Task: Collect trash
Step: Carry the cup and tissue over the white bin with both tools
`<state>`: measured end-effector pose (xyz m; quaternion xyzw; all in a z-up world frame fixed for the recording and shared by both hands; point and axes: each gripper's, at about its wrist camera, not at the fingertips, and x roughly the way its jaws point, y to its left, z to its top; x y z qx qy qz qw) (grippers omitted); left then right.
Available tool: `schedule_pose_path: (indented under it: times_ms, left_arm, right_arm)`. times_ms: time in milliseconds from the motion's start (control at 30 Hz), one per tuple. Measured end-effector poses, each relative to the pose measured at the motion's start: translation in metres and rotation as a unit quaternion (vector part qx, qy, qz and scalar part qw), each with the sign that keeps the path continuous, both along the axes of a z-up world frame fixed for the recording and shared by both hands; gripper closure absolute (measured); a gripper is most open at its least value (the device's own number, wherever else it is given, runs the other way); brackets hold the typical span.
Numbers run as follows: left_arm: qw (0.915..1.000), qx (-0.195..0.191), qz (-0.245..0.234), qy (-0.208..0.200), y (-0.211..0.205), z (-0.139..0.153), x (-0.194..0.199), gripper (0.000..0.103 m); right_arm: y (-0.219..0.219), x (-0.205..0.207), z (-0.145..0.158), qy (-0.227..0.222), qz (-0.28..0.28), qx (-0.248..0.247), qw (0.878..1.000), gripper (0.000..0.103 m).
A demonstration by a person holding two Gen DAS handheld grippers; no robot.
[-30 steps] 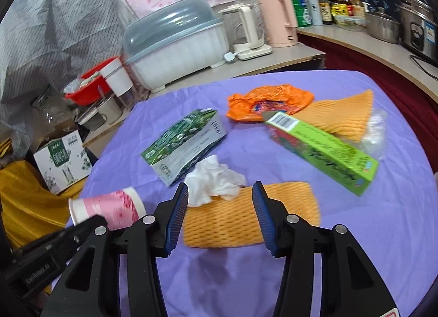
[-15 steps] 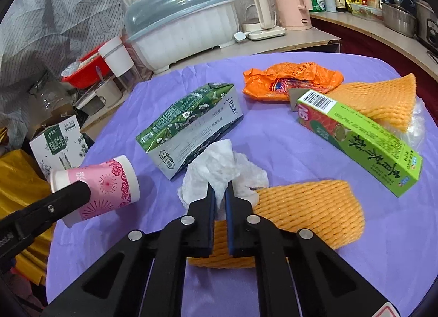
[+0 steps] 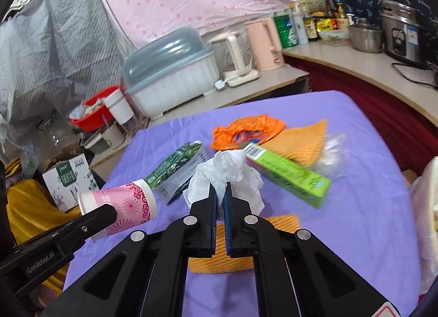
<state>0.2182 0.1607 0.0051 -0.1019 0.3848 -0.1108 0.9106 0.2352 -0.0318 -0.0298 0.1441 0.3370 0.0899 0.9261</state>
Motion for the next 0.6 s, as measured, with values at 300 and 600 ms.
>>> schedule_pose_path:
  times_ms: [300, 600]
  left_arm:
    - [0.9970, 0.009, -0.073, -0.022, -0.092, 0.026, -0.027, 0.099]
    - [0.9843, 0.020, -0.173, -0.029, -0.209, 0.034, -0.051, 0.099]
  right_arm:
    - [-0.094, -0.054, 0.030, -0.030, -0.073, -0.002, 0.997, 0.098]
    - [-0.199, -0.110, 0.031, -0.034, -0.160, -0.005, 0.986, 0.098]
